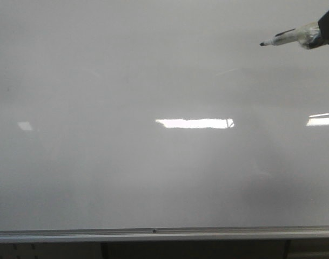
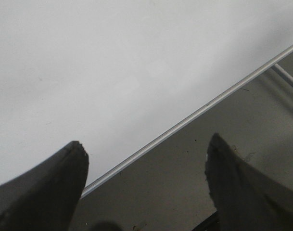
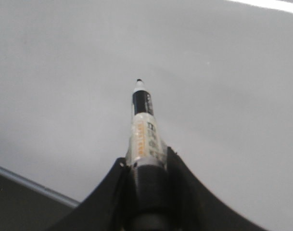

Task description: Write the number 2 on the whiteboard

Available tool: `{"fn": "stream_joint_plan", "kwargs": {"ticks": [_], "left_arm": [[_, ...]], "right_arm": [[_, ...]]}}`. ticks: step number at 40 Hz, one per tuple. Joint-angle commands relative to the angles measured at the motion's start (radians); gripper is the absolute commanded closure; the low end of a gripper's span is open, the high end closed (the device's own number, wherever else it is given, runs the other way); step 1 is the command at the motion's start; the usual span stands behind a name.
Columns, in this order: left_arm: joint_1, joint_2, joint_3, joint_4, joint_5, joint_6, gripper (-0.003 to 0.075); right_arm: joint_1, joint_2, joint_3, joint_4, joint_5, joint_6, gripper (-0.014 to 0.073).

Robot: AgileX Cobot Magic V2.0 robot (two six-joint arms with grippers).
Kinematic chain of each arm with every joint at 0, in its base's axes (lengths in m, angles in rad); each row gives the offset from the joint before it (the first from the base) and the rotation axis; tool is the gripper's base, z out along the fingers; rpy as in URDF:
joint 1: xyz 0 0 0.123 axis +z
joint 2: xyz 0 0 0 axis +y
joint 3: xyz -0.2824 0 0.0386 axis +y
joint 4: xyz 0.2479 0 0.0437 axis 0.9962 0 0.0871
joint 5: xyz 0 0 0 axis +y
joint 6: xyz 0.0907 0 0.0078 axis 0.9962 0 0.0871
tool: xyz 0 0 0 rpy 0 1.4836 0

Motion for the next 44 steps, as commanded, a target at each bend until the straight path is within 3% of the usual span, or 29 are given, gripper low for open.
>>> {"fn": "stream_joint_plan", "kwargs": {"ticks": [1, 17, 33, 39, 44], "left_arm": [[0.004, -0.009, -0.026, -0.02, -0.065, -0.009, 0.023], [0.004, -0.009, -0.026, -0.02, -0.065, -0.009, 0.023], [0.004, -0.009, -0.026, -0.02, -0.066, -0.009, 0.023], [0.004, -0.009, -0.026, -0.02, -0.066, -0.009, 0.023], [0.004, -0.009, -0.026, -0.02, -0.066, -0.009, 0.023]], "right_arm": [[-0.008, 0.037, -0.077, 0.008, -0.142, -0.015, 0.0526], [-0.007, 0.241, -0.234, -0.01, -0.183, -0.016, 0.0526], [-0.037, 0.302, -0.239, -0.065, -0.251, -0.016, 0.0526], [-0.119, 0.306, -0.239, -0.063, -0.216, -0.015, 0.0526], [-0.169, 0.309, -0.233, -0.06, -0.088, -0.015, 0.0526]]}}
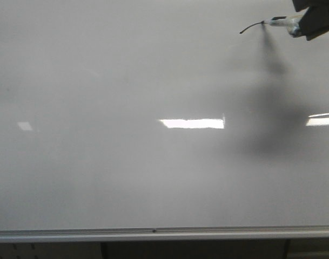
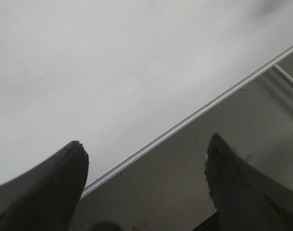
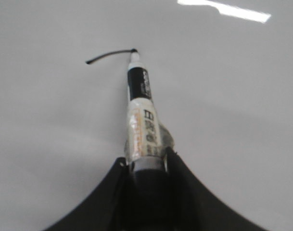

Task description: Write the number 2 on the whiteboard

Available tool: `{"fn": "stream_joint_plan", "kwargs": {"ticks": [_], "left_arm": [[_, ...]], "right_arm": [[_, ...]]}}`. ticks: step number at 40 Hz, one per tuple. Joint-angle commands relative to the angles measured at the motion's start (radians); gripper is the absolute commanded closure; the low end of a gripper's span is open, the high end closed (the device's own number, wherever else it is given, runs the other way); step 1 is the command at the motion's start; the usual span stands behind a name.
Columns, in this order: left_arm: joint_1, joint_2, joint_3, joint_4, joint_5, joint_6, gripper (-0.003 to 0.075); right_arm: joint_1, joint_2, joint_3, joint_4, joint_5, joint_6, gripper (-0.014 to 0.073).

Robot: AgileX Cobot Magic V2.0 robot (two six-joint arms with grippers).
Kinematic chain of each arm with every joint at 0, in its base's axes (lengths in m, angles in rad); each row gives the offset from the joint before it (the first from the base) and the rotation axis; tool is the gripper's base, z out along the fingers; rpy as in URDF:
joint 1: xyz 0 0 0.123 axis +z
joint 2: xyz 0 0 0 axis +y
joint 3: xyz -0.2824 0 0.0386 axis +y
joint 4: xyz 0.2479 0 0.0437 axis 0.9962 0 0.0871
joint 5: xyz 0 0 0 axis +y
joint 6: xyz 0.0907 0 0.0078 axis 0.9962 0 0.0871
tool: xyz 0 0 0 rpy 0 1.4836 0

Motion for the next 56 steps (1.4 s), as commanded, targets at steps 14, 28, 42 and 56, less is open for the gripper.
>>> {"fn": "stream_joint_plan", "kwargs": {"ticks": [14, 28, 42, 56], "left_arm": [[0.004, -0.009, -0.026, -0.02, -0.064, -0.008, 0.023], [0.004, -0.009, -0.026, -0.02, -0.064, -0.008, 0.023], [-0.019, 0.004, -0.038, -0.057, -0.104, 0.089, 0.023], [-0.315, 0.156, -0.165, -0.146, 0.002, 0.363, 0.023]], "right_arm": [[0.093, 0.08, -0.036, 0.028, 0.107, -0.008, 0.0526], [-0.073, 0.078, -0.047, -0.008, 0.208, -0.008, 0.0526], [0.055, -0.122, -0.048, 0.011, 0.371, -0.077, 0.0526], [0.306, -0.273, -0.048, 0.049, 0.787, -0.421, 0.0526]]}}
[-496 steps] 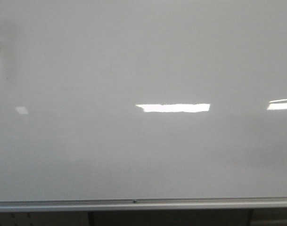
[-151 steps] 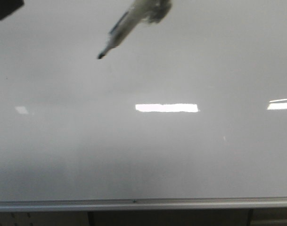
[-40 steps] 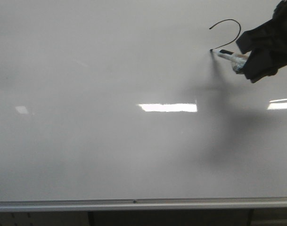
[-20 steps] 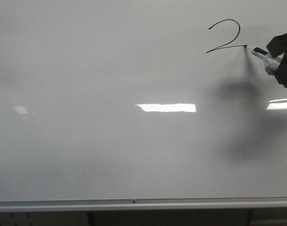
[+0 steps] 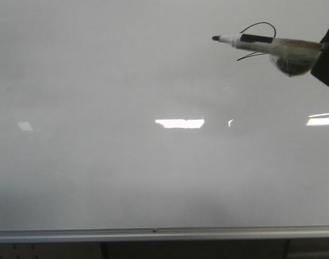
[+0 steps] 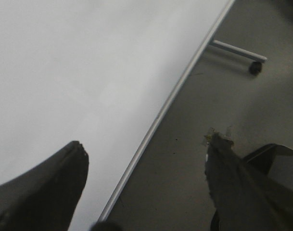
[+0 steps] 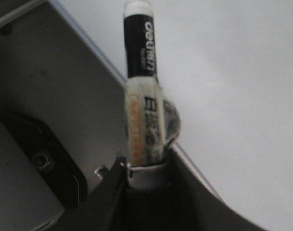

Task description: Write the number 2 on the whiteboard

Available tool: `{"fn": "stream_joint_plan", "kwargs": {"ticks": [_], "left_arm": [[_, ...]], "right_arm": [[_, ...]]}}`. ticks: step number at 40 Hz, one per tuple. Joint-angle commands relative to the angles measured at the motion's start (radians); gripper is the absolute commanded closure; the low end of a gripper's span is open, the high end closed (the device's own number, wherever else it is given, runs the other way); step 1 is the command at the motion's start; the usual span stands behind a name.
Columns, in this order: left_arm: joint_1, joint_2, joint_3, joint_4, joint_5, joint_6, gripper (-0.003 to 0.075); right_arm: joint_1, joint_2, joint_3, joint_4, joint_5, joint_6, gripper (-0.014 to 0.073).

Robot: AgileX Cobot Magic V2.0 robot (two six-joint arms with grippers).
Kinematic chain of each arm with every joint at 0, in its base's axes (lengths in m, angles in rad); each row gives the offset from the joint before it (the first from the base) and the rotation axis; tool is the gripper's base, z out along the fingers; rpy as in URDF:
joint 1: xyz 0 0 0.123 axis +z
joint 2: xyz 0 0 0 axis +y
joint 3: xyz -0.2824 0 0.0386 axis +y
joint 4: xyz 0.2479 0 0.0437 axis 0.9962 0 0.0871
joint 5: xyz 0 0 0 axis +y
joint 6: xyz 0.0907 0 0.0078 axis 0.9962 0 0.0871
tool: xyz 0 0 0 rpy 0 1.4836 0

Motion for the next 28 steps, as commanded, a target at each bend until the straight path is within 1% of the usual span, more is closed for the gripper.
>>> {"fn": "stream_joint_plan", "kwargs": {"ticks": [1, 6, 9, 13, 21, 28], "left_arm": [[-0.097, 0.041, -0.061, -0.038, -0.031, 0.061, 0.023], [-0.228, 0.128, -0.101, -0.038, -0.033, 0.089, 0.023], [-0.297, 0.18, -0.121, -0.038, -0.035, 0.108, 0.023], [-0.358, 0.244, -0.146, -0.038, -0.044, 0.11, 0.023], [-0.426, 0.355, -0.181, -0.04, -0.079, 0.11, 0.023], [-0.432, 0.414, -0.183, -0.04, -0.122, 0.112, 0.023]], "right_arm": [[0.051, -0.032, -0.033, 0.049, 0.056, -0.074, 0.0526], [0.112, -0.033, -0.033, 0.129, 0.134, -0.127, 0.0526], [0.138, -0.033, -0.033, 0.173, 0.144, -0.15, 0.0526], [0.142, -0.033, -0.033, 0.201, 0.14, -0.15, 0.0526], [0.142, -0.033, -0.033, 0.221, 0.134, -0.15, 0.0526], [0.142, -0.033, -0.033, 0.221, 0.133, -0.15, 0.0526]]}}
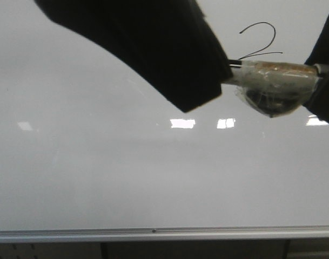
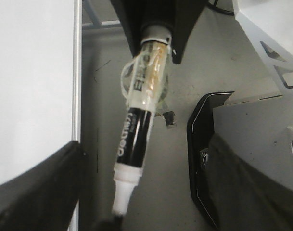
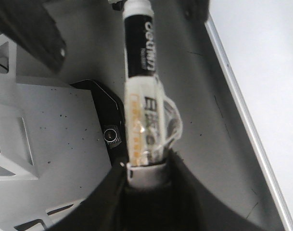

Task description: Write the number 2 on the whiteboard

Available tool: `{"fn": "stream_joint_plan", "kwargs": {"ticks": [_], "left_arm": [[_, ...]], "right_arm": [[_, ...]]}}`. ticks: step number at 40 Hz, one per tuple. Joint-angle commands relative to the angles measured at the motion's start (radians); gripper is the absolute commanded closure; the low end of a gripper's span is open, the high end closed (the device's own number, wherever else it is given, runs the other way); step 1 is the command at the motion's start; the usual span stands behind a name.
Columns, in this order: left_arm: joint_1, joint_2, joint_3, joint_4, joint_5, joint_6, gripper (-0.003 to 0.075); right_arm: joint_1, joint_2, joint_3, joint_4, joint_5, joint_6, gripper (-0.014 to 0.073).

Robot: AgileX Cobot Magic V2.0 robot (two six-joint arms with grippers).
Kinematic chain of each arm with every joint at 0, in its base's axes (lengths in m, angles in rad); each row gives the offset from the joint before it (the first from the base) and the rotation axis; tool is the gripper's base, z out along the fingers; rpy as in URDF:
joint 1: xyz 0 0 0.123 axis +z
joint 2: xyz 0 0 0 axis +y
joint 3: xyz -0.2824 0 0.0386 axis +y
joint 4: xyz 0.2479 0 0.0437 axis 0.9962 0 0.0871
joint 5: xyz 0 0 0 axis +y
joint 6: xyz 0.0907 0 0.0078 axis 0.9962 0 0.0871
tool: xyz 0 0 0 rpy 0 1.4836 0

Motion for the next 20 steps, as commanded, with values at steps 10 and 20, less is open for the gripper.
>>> {"fn": "stream_joint_plan", "kwargs": {"ticks": [10, 20], "left_arm": [[-0.008, 0.012, -0.035, -0.033, -0.09, 0.0, 0.0359], [-0.008, 0.012, -0.035, -0.033, -0.092, 0.0, 0.0627]], "right_arm": [[0.0, -0.021, -0.033, 0.038, -0.036, -0.014, 0.0526], [0.0, -0.021, -0.033, 0.038, -0.034, -0.014, 0.0515]]}}
